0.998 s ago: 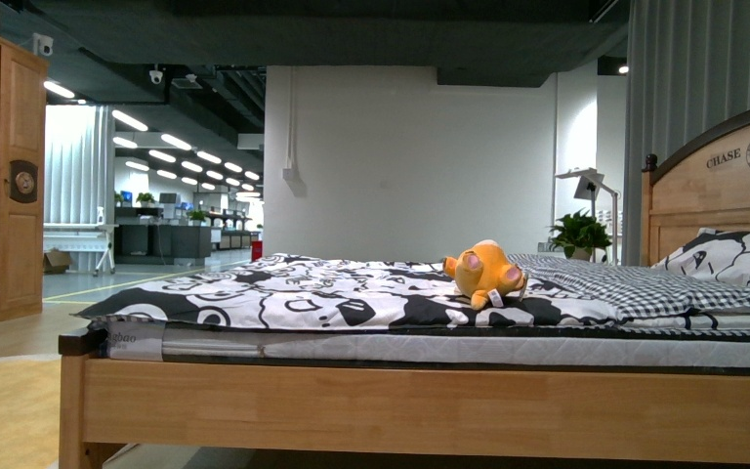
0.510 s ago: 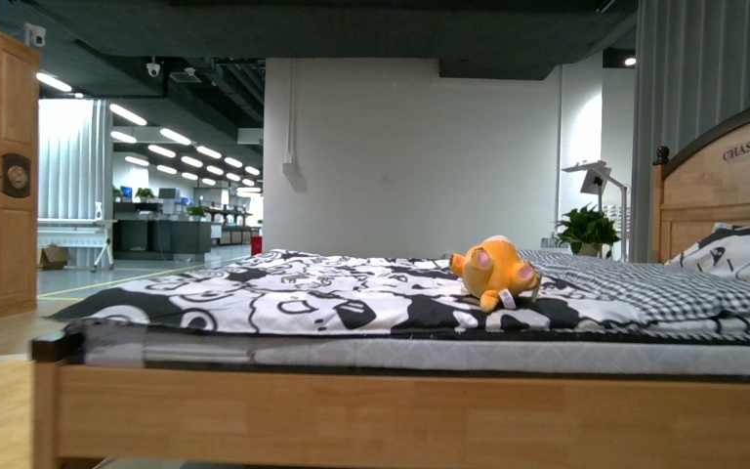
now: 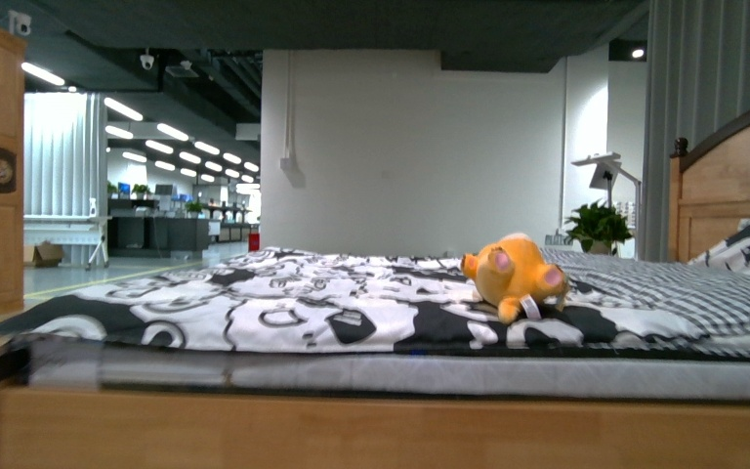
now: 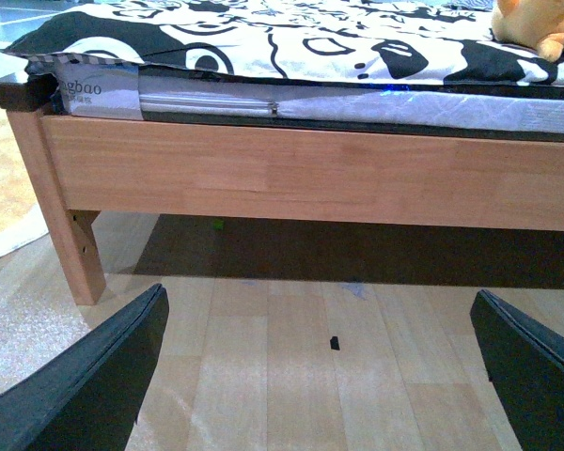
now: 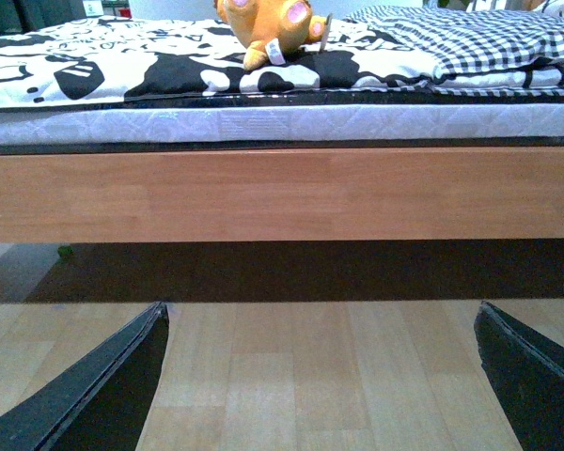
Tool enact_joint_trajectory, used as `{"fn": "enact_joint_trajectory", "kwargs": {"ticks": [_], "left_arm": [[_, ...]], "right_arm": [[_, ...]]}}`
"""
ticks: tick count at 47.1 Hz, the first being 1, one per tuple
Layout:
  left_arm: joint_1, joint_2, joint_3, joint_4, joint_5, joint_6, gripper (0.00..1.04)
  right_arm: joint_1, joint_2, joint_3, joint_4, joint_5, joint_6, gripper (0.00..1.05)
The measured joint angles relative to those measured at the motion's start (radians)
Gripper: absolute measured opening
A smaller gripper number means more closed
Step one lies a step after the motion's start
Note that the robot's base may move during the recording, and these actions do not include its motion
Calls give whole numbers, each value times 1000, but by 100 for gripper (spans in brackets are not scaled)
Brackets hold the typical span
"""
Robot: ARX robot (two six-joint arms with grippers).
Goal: Put away toys
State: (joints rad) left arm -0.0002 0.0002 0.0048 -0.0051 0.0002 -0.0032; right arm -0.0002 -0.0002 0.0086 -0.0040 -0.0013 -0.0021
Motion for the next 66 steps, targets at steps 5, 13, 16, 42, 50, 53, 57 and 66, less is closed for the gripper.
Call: {"fn": "enact_joint_trajectory", "kwargs": {"ticks": [5, 13, 16, 42, 50, 53, 57, 66], "left_arm": [[0, 0, 0, 0, 0, 0, 98], [0, 0, 0, 0, 0, 0, 98], [0, 0, 0, 0, 0, 0, 98], [0, 0, 0, 0, 0, 0, 98], [0, 1, 0, 0, 0, 0, 98], [0, 1, 0, 0, -1, 0, 98], [0, 0, 0, 0, -2, 0, 98], [0, 0, 0, 0, 0, 0, 98]], "right_arm": [[0, 1, 0, 0, 0, 0, 98], [0, 0, 0, 0, 1, 0, 98], [0, 0, 0, 0, 0, 0, 98], [0, 0, 0, 0, 0, 0, 98], [0, 1, 0, -1, 0, 0, 98], [0, 1, 0, -1, 0, 0, 98], [0, 0, 0, -1, 0, 0, 98], [0, 0, 0, -1, 0, 0, 98]]}}
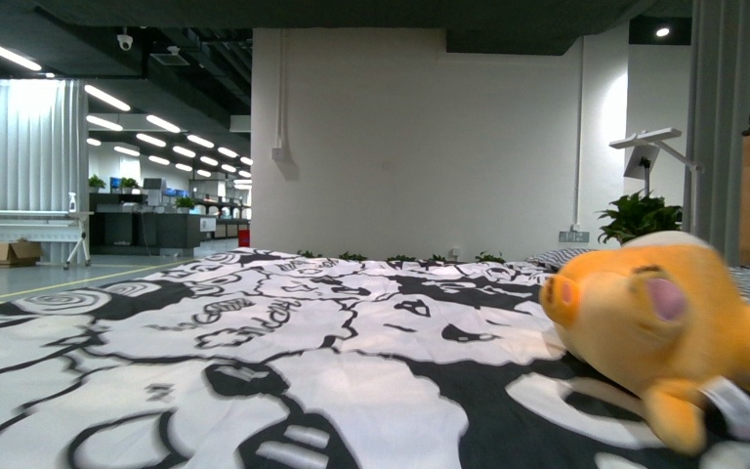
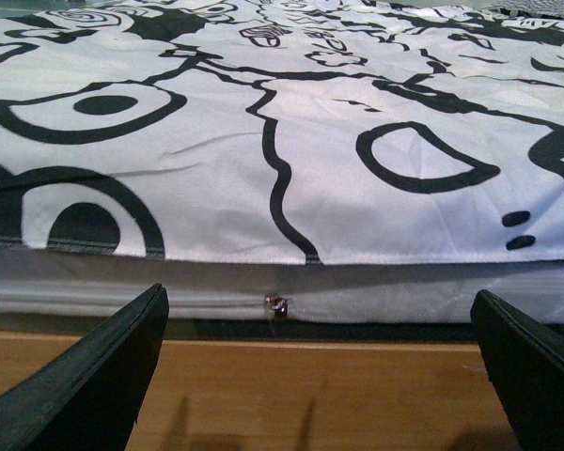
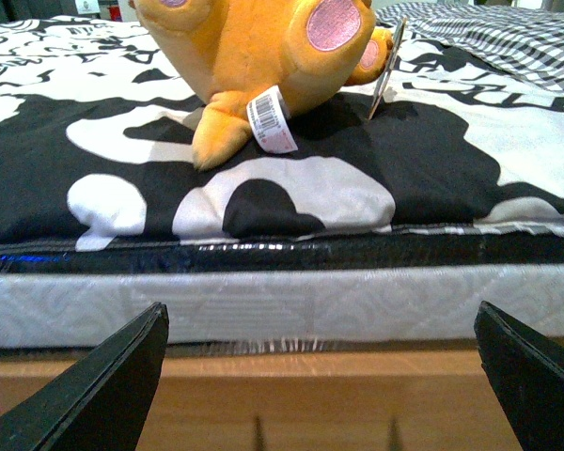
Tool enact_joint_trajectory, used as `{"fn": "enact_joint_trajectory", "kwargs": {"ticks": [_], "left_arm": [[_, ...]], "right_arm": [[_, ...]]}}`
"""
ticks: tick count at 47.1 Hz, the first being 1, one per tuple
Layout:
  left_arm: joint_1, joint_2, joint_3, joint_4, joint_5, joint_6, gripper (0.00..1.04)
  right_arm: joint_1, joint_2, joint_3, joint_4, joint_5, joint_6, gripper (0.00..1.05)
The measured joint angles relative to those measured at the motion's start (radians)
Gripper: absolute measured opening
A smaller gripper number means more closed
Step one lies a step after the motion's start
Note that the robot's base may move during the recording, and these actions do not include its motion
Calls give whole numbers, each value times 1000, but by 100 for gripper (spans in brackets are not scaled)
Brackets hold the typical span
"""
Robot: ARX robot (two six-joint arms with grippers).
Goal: Put away toys
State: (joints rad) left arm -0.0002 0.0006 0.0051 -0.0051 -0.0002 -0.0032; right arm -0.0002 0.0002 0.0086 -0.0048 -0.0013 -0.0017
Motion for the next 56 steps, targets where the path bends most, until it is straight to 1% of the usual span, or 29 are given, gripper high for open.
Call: {"fn": "enact_joint_trajectory", "kwargs": {"ticks": [19, 20, 21, 22, 23, 24, 27, 29, 31, 35, 37, 43, 44, 47, 51, 53, 56], "left_arm": [[0, 0, 0, 0, 0, 0, 98], [0, 0, 0, 0, 0, 0, 98], [0, 0, 0, 0, 0, 0, 98], [0, 0, 0, 0, -1, 0, 98], [0, 0, 0, 0, 0, 0, 98], [0, 0, 0, 0, 2, 0, 98], [0, 0, 0, 0, 0, 0, 98], [0, 0, 0, 0, 0, 0, 98], [0, 0, 0, 0, 1, 0, 98], [0, 0, 0, 0, 0, 0, 98], [0, 0, 0, 0, 0, 0, 98], [0, 0, 0, 0, 0, 0, 98], [0, 0, 0, 0, 0, 0, 98], [0, 0, 0, 0, 0, 0, 98], [0, 0, 0, 0, 0, 0, 98], [0, 0, 0, 0, 0, 0, 98], [0, 0, 0, 0, 0, 0, 98]], "right_arm": [[0, 1, 0, -1, 0, 0, 98], [-26, 17, 6, -12, -100, 38, 98], [-49, 31, 11, -15, -166, 63, 98], [-107, 74, 24, -11, -317, 120, 98], [-144, 102, 37, -4, -413, 162, 98], [-169, 120, 49, 8, -474, 186, 98], [-231, 161, 88, 55, -597, 271, 98], [-259, 185, 121, 92, -645, 309, 98], [-286, 216, 168, 142, -668, 340, 98], [-304, 272, 236, 209, -659, 371, 98], [-302, 320, 283, 251, -639, 383, 98], [-213, 447, 404, 309, -532, 362, 98], [-191, 469, 425, 315, -509, 357, 98], [-84, 576, 519, 351, -401, 306, 98], [48, 724, 626, 380, -264, 211, 98], [92, 786, 662, 385, -215, 167, 98], [131, 864, 696, 403, -156, 111, 98]]}}
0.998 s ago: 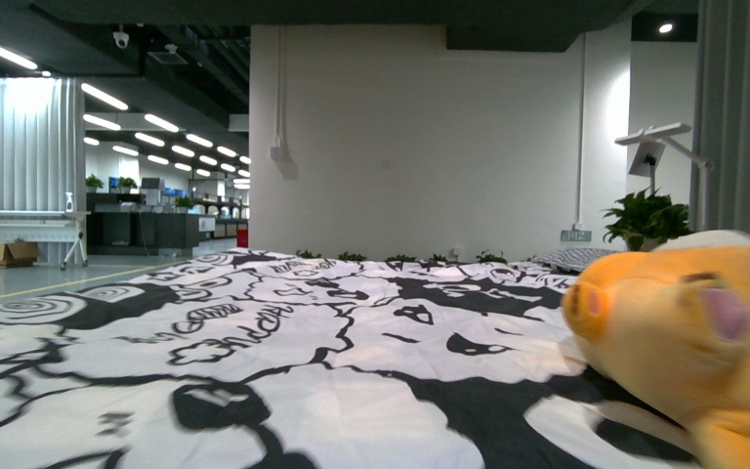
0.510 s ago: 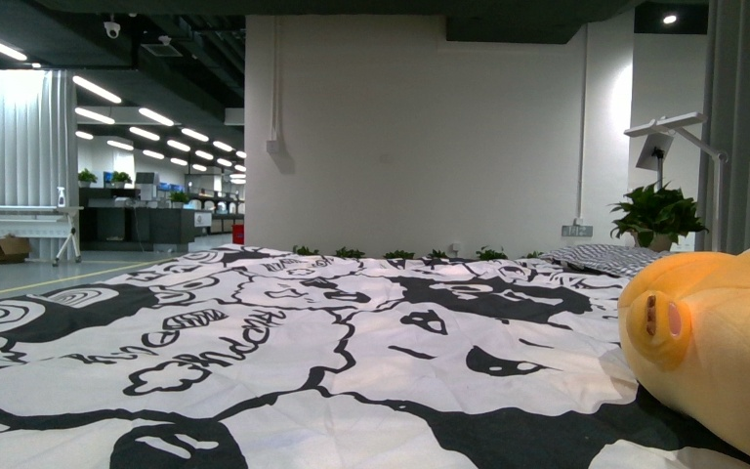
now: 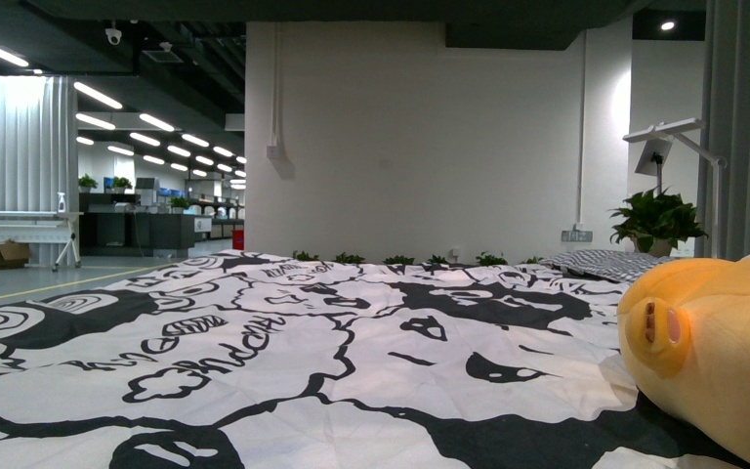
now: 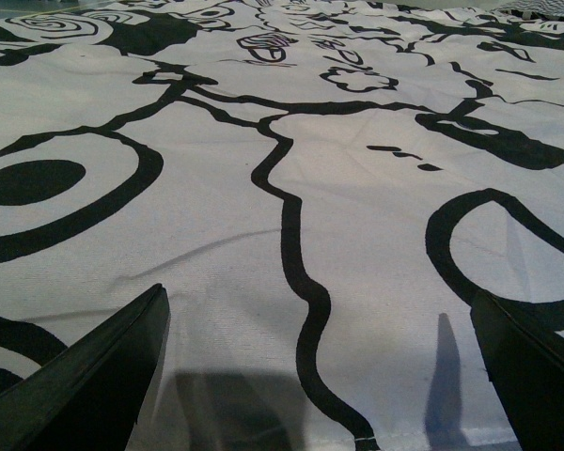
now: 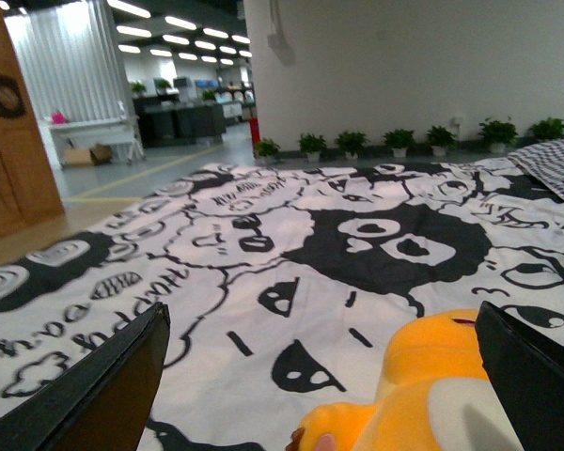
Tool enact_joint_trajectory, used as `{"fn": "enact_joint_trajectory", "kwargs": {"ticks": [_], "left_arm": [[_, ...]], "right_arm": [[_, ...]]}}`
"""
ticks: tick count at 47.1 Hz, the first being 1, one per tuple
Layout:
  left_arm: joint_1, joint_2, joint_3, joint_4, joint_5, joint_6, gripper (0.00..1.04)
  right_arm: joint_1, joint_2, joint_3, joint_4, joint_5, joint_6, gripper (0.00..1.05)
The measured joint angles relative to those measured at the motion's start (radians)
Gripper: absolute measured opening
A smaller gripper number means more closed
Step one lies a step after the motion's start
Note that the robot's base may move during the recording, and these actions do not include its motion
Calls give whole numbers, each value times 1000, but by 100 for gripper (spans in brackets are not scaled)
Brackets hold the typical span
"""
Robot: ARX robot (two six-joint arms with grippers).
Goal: Put away toys
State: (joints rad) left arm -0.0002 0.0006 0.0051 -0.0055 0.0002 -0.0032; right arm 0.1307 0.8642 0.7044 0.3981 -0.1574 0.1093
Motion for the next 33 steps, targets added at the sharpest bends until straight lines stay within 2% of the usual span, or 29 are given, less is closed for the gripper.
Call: {"fn": "enact_joint_trajectory", "kwargs": {"ticks": [7, 15, 24, 33], "left_arm": [[0, 0, 0, 0, 0, 0, 98], [0, 0, 0, 0, 0, 0, 98], [0, 0, 0, 0, 0, 0, 98], [0, 0, 0, 0, 0, 0, 98]], "right_arm": [[21, 175, 31, 59, 130, -164, 98], [-24, 315, 27, 142, 197, -238, 98], [-109, 391, 13, 186, 208, -233, 98], [-128, 399, -60, 150, 120, -221, 98]]}}
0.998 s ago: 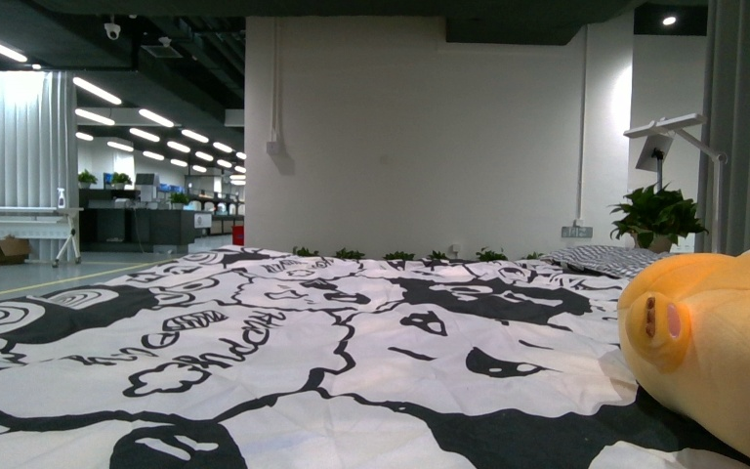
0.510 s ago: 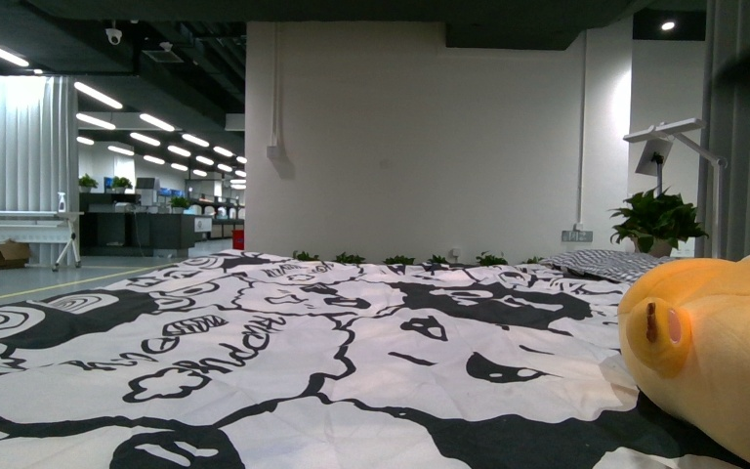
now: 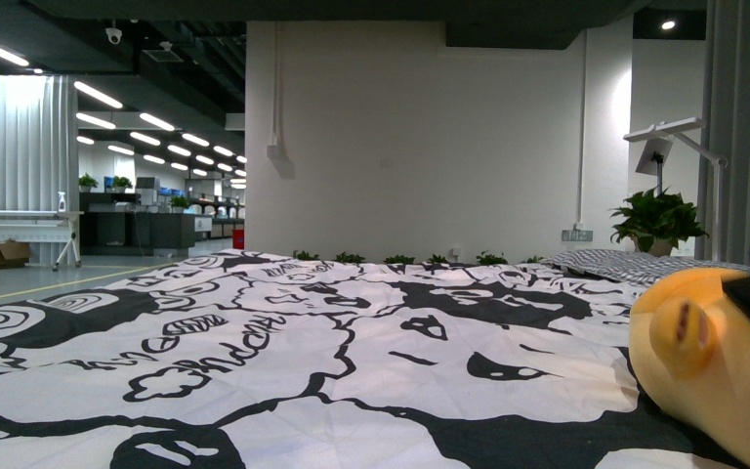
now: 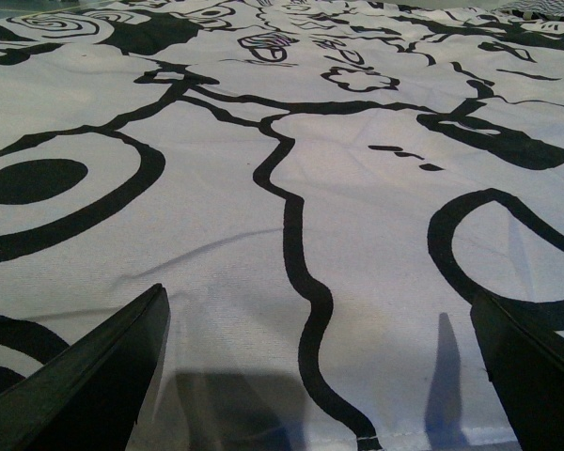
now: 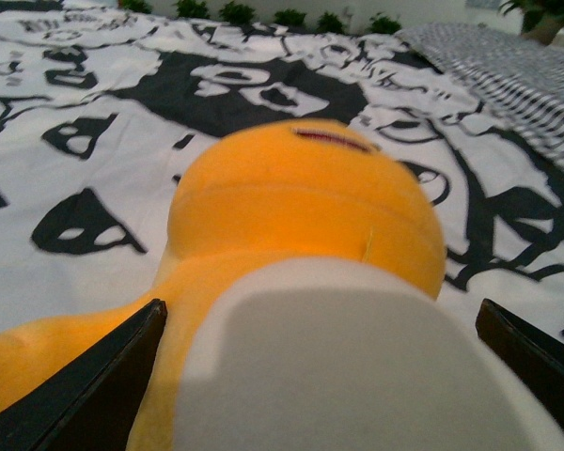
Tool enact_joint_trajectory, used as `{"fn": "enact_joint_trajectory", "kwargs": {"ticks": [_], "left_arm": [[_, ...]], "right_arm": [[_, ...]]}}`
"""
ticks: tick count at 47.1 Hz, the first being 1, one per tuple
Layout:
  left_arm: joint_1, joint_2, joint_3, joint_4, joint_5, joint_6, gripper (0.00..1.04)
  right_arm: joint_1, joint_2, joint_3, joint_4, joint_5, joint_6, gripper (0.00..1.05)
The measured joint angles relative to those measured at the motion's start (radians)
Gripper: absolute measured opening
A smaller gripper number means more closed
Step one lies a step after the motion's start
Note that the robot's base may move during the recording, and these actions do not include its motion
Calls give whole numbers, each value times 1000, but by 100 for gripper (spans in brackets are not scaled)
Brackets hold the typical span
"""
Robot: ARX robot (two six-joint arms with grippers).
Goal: Put away toys
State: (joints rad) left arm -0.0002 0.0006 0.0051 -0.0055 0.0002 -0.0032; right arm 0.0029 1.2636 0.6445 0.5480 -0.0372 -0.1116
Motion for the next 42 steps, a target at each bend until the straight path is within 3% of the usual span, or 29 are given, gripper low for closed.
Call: {"fn": "enact_joint_trajectory", "kwargs": {"ticks": [14, 29, 35, 42], "left_arm": [[0, 0, 0, 0, 0, 0, 98], [0, 0, 0, 0, 0, 0, 98], [0, 0, 0, 0, 0, 0, 98], [0, 0, 0, 0, 0, 0, 98]], "right_arm": [[99, -75, -63, -85, -13, -39, 98], [199, -186, -55, -145, 70, -106, 51], [196, -269, -18, -191, 56, -61, 30], [170, -360, 3, -223, 6, 16, 16]]}}
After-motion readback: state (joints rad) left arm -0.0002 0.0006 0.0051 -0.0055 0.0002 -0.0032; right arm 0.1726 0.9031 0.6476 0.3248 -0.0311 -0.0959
